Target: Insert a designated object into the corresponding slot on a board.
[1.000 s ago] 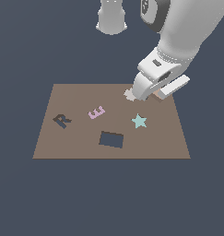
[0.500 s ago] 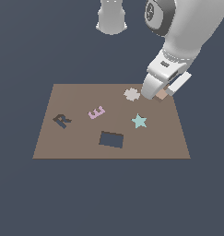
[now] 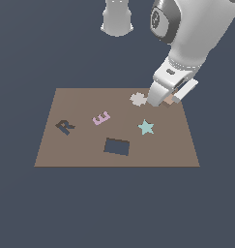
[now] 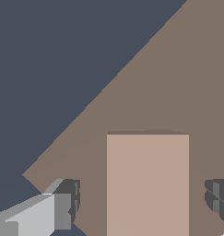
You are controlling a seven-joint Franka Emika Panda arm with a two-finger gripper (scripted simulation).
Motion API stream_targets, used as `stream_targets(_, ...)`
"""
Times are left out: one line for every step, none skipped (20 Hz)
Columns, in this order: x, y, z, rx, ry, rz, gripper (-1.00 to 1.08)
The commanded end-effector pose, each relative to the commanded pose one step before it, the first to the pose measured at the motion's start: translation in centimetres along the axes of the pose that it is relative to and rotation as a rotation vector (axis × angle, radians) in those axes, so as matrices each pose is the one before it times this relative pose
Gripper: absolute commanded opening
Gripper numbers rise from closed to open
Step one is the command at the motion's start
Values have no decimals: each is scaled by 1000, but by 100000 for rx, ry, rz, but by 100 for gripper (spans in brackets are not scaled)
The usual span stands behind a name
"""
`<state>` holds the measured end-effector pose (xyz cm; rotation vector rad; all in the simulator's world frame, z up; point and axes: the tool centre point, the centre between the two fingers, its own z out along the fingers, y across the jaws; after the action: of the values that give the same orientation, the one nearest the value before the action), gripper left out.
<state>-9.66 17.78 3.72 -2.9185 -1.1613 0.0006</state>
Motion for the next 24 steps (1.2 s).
stream_targets(-30,-20,591,-55,-2,-91,100)
stream_targets(-8,5,104,0,0,0,100)
stream_targets(-3,2,35,0,0,0,100)
stream_targets(0,0,0,0,0,0,-100)
stream_targets(0,0,0,0,0,0,-100)
stream_targets(0,0,0,0,0,0,-100)
stream_targets(0,0,0,0,0,0,-100)
stream_targets(0,0,0,0,0,0,-100)
stream_targets(0,0,0,0,0,0,-100)
stream_targets(0,0,0,0,0,0,-100)
stream_targets(0,0,0,0,0,0,-100)
stream_targets(0,0,0,0,0,0,-100)
stream_targets(0,0,0,0,0,0,-100)
stream_targets(-23,50,-67,-94,7,73,-100)
stream_targets(-4,0,-7,0,0,0,-100)
stream_targets(1,4,7,19,-7,-66,-100)
stream_targets(-16,48,-3,-2,1,-120,-100)
stream_targets(-28,82,-3,0,0,-195,-100)
stream_targets(-36,110,-4,0,0,-285,-100)
stream_targets(-46,141,-6,0,0,-365,-100)
stream_targets(-56,172,-7,-1,0,-448,-100)
stream_targets(-67,205,-8,-1,0,-526,-100)
stream_targets(-77,237,-9,-1,0,-606,-100)
stream_targets(-87,269,-11,-1,0,-687,-100)
